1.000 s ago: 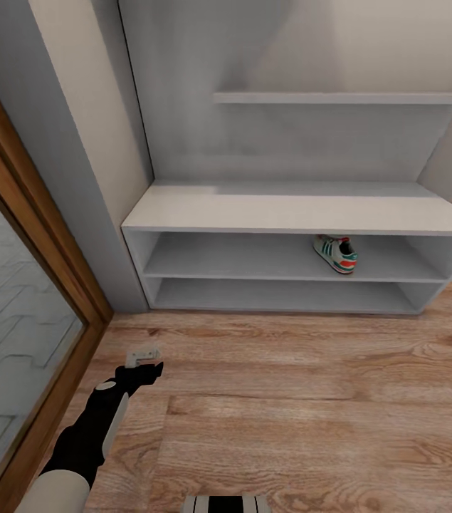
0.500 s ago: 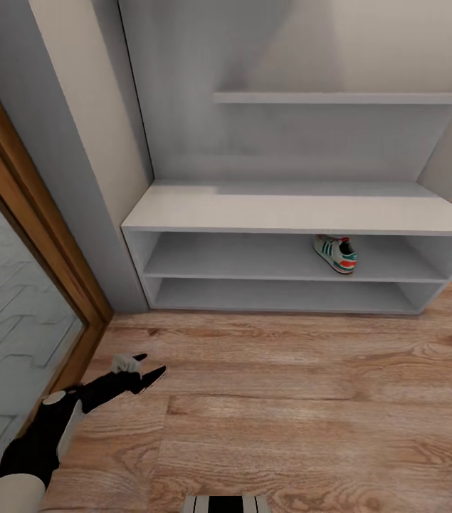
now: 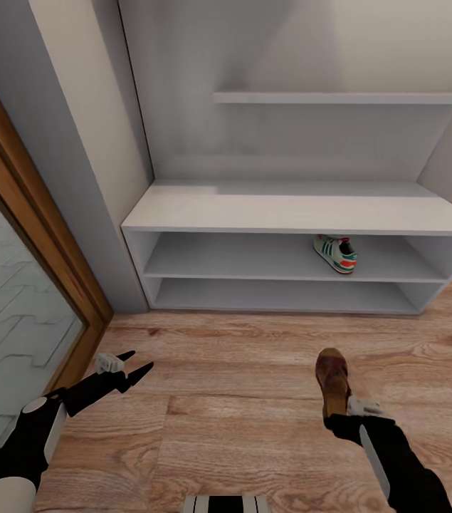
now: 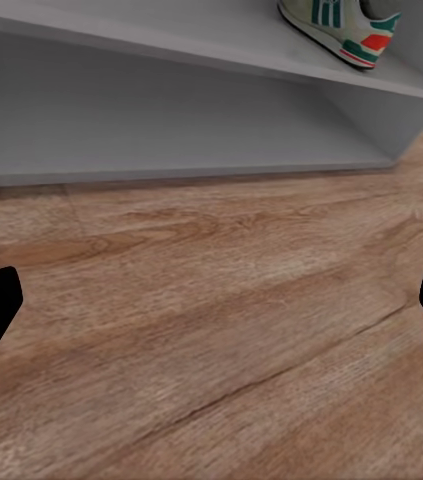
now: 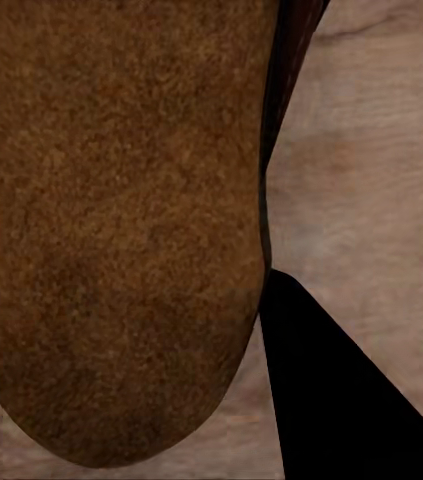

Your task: Pick up the two gym shoes and the two sandals from the corridor floor and place them onto the hallstand (shoe rack) in the corridor, making sure they are on the rack and not on the floor. Arrange them so the two gym shoes are next to each other and the two sandals are next to each other.

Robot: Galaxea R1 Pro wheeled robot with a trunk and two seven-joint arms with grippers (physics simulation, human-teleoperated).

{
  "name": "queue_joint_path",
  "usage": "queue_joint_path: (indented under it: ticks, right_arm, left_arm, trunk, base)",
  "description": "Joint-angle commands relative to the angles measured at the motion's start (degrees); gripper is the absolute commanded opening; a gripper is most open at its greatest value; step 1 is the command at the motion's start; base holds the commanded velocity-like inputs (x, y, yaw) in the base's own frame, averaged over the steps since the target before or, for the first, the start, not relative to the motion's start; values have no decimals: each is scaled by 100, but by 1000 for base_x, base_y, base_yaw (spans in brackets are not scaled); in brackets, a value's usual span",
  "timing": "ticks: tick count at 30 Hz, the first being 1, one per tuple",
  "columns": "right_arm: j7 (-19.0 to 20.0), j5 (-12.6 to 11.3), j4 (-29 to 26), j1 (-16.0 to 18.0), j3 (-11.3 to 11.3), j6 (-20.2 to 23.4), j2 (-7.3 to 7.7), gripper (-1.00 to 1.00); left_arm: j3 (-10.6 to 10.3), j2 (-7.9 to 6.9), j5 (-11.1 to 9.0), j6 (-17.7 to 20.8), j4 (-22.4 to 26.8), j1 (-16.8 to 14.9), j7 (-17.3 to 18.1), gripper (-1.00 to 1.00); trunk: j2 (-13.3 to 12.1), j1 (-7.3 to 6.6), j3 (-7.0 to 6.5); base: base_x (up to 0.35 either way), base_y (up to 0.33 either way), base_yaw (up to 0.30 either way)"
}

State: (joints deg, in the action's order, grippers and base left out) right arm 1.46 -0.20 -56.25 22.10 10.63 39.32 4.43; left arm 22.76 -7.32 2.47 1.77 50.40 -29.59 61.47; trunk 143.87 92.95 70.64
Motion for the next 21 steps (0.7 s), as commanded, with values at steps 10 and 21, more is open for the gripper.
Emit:
queue_joint_path:
  ticks: [10,21]
  right_arm:
    - [-48,85,-4,1017,-1110,684,-793,-100]
    - [-45,89,0,1802,-1204,1440,-911,-100]
  left_arm:
    - [18,18,26,23,5,-3,28,100]
    - [9,71,22,19,5,-3,12,100]
  trunk:
    - [2,-1,4]
    - [2,-1,4]
  base:
    - [0,0,0]
    - [0,0,0]
